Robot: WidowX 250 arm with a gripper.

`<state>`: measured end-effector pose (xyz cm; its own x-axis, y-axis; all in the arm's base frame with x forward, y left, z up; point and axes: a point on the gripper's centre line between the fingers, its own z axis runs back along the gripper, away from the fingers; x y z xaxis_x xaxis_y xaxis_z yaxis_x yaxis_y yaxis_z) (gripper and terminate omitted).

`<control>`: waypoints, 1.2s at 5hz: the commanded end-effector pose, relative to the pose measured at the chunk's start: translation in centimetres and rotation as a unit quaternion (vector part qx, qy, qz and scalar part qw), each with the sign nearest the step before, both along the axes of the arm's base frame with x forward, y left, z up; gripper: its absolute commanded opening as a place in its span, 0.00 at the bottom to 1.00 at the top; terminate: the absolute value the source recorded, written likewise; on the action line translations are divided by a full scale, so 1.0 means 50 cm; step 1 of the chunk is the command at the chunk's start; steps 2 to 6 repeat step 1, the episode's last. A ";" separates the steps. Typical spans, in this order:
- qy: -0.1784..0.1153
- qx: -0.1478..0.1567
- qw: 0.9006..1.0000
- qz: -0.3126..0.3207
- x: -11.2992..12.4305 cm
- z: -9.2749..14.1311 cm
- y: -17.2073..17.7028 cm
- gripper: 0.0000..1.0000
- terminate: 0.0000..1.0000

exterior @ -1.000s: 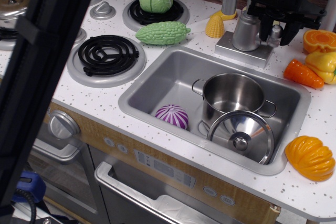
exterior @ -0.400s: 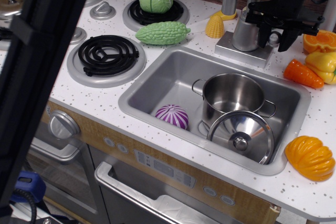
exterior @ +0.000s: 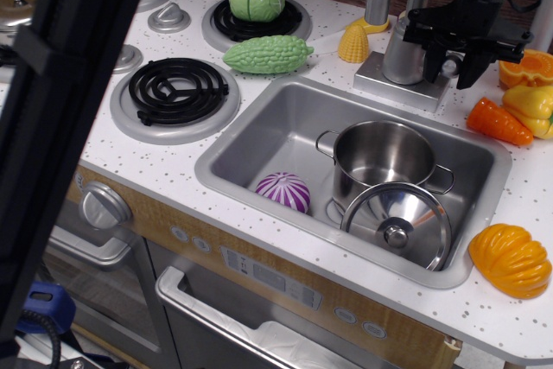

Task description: Turn lever vertical to front

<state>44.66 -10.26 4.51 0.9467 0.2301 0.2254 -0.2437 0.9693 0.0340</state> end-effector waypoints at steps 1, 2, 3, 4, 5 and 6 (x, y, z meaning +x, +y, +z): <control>0.019 -0.040 0.999 -0.023 -0.023 0.011 -0.078 0.00 1.00; 0.019 -0.040 0.999 -0.023 -0.023 0.011 -0.078 0.00 1.00; 0.019 -0.040 0.999 -0.023 -0.023 0.011 -0.078 0.00 1.00; 0.019 -0.040 0.999 -0.023 -0.023 0.011 -0.078 0.00 1.00; 0.019 -0.040 0.999 -0.023 -0.023 0.011 -0.078 0.00 1.00; 0.019 -0.040 0.999 -0.023 -0.023 0.011 -0.078 0.00 1.00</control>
